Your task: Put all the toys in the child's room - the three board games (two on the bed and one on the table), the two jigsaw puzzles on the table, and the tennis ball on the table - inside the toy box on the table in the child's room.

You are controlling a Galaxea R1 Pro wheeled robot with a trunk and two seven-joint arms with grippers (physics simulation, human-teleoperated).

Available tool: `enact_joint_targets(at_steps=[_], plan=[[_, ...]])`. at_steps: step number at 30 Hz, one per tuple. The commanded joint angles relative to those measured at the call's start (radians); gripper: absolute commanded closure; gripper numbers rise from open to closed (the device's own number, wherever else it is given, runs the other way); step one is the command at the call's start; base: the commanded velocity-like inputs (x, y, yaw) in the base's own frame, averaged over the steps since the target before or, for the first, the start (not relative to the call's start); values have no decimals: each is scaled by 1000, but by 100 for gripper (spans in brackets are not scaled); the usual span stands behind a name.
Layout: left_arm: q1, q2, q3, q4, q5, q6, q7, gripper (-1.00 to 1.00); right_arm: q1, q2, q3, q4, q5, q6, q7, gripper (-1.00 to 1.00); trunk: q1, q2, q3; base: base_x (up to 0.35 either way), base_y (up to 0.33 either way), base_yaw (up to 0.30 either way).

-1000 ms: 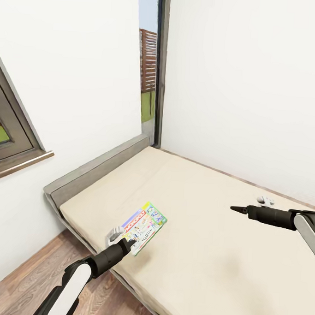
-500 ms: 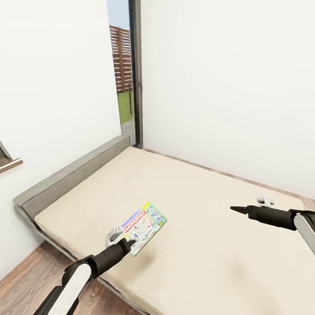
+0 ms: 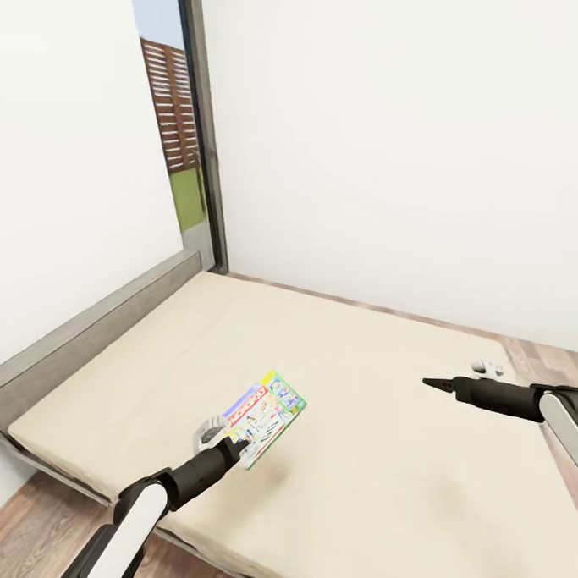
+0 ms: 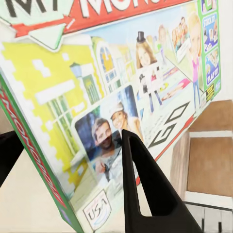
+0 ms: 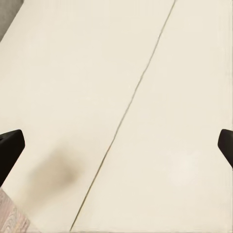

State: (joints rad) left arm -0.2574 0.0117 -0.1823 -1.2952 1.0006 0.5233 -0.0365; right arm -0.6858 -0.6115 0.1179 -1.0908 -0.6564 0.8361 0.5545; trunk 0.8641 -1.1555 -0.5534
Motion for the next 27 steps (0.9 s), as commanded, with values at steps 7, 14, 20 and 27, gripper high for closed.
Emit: enact_joint_targets(at_steps=[7, 14, 20, 27], plan=[[0, 0, 0, -2, 8, 3, 0, 100, -1, -1, 2, 0, 0, 3, 2, -100, 0, -1, -1, 0, 0, -282], [0, -3, -1, -14, 12, 5, -2, 100, -1, -4, 2, -4, 0, 4, 2, -100, 0, -1, -1, 0, 0, -282], [0, -2, -3, -16, 12, 9, -4, 100, 2, -5, 2, -9, 0, 4, 2, -100, -15, 27, 12, 0, 0, -282], [-1, -1, -3, -16, 12, 11, -5, 100, 2, -5, 2, -10, 0, 5, 2, -100, -42, 76, 34, 0, 0, -282]])
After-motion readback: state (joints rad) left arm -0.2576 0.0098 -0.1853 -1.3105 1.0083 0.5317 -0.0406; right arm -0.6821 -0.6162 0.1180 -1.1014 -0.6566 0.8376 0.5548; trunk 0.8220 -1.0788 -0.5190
